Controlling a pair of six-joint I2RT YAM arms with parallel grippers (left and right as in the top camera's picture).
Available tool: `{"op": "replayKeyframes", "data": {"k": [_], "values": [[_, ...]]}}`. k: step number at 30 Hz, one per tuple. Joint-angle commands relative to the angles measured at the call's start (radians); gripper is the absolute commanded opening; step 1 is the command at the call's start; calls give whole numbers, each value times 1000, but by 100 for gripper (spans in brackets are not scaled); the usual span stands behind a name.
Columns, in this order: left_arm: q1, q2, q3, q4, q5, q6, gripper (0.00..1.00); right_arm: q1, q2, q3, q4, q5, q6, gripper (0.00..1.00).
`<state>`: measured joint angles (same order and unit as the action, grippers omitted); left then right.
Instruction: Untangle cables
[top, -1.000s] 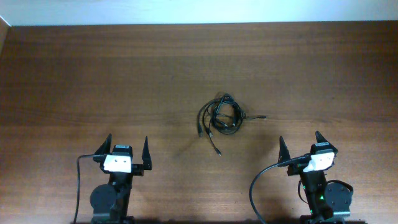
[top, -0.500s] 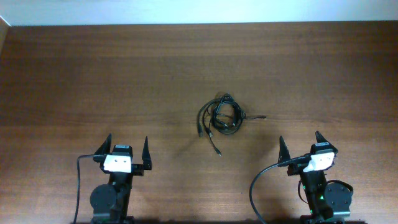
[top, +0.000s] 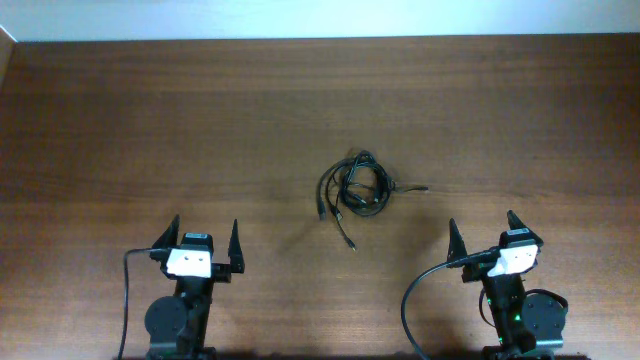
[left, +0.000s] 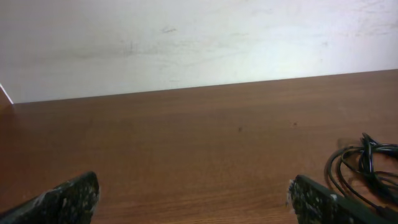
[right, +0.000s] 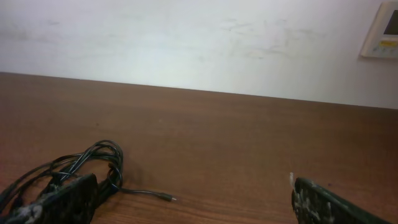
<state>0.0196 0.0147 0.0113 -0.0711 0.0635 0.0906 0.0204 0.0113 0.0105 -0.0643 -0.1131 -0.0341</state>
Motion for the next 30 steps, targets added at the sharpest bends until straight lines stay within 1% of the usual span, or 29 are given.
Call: {"op": "replayKeyframes", "data": {"k": [1,4,8,11,13,14,17,18,20,21,24,25,27,28,30], "values": [[-4,-9,-2,-3,-7,20,99,6,-7,-5,-7,13,10,98],[-4,-9,-2,-6,-7,20,99,6,-7,-5,-7,19,9,98],[-4,-9,-2,19,-7,20,99,5,-7,-5,-8,107,9,98],[-4,-9,-2,93,-7,19,99,6,-7,-5,-3,53,10,98],[-4,-9,-2,176,-7,19,99,6,-7,-5,31,-9,10,98],[-4,-9,-2,265,3,8,99,6,-7,-5,72,-53,23,98],[-4,-9,-2,489,103,8,99,6,-7,-5,287,-182,43,98],[-4,-9,2,576,162,8,99,6,-7,3,396,-221,43,98],[-4,-9,25,637,203,-15,99,6,-7,50,461,-237,43,98],[-4,-9,49,638,203,-34,99,6,-7,81,461,-252,43,98],[-4,-9,131,626,203,-37,99,6,-7,196,445,-303,43,98],[-4,-8,202,560,203,-37,99,6,-7,255,408,-302,43,98],[-4,-3,282,459,203,-37,99,6,-5,329,336,-302,43,98],[-4,13,365,365,203,-37,99,5,-5,385,273,-302,43,98],[-4,51,481,259,203,-37,99,6,-4,464,187,-301,43,98]]}}
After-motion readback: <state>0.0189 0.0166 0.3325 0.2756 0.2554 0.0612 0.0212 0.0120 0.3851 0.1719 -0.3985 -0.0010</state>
